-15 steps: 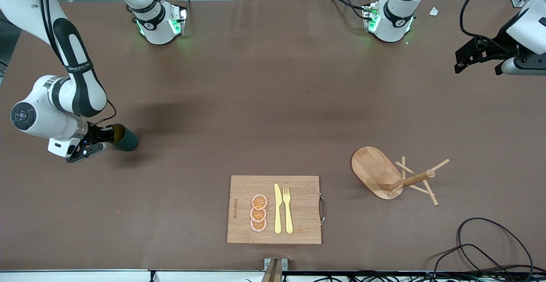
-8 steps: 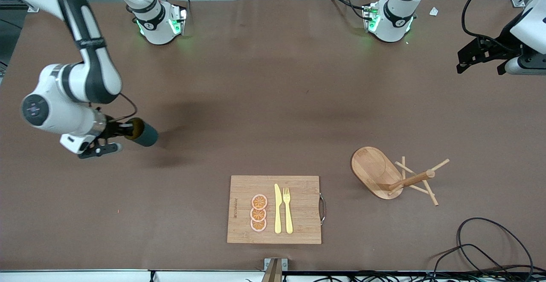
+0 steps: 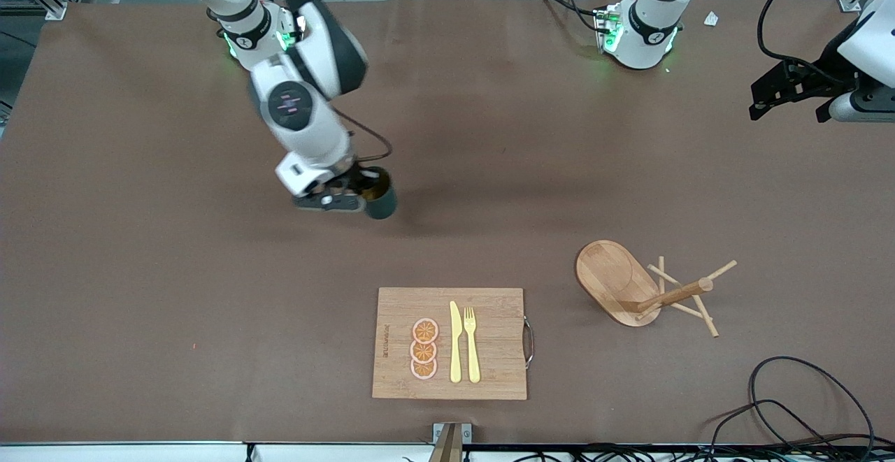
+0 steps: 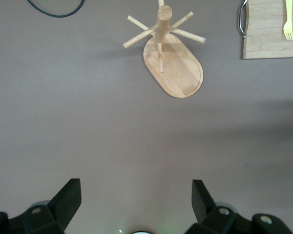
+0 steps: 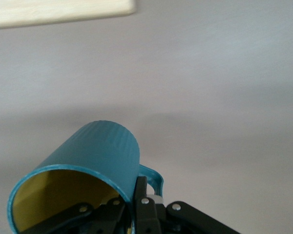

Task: Pass cup and hang on rack
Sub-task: 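Carry the teal mug with the right gripper toward the table middle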

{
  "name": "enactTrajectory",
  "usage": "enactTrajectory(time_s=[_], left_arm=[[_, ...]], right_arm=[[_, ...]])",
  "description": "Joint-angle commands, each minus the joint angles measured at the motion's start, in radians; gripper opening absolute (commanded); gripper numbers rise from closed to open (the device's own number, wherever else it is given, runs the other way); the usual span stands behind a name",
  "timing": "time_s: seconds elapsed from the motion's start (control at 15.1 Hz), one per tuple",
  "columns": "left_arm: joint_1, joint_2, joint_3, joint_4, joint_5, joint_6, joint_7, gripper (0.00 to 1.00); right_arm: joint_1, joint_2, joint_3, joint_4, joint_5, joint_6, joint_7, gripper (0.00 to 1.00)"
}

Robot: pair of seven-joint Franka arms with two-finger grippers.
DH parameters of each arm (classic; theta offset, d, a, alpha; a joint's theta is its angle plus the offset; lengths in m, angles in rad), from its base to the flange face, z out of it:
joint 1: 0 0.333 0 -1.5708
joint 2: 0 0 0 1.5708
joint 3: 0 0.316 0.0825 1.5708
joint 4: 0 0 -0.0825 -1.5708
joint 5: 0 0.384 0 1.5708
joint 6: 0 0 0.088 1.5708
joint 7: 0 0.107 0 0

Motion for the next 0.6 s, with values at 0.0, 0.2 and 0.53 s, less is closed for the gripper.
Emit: enactTrajectory(time_s=[0.0, 0.2, 0.53], left_arm=[[0.001, -0.007, 0.001, 0.013, 0.0, -0.008, -0.003, 1.0], [0.002, -0.01, 0.001, 0.012, -0.001, -0.011, 0.002, 1.0], [-0.001, -0.012, 0.0, 0.015, 0.0, -0.011, -0.003, 1.0]], right_arm=[[0.063, 0.17, -0.019, 0.185, 0.018, -0.01, 0.11, 0.0], [0.092, 0.26, -0.017, 0.281, 0.025, -0.013, 0.159, 0.0], [0.094, 0.349, -0.017, 0.359, 0.091, -0.018, 0.156, 0.01]])
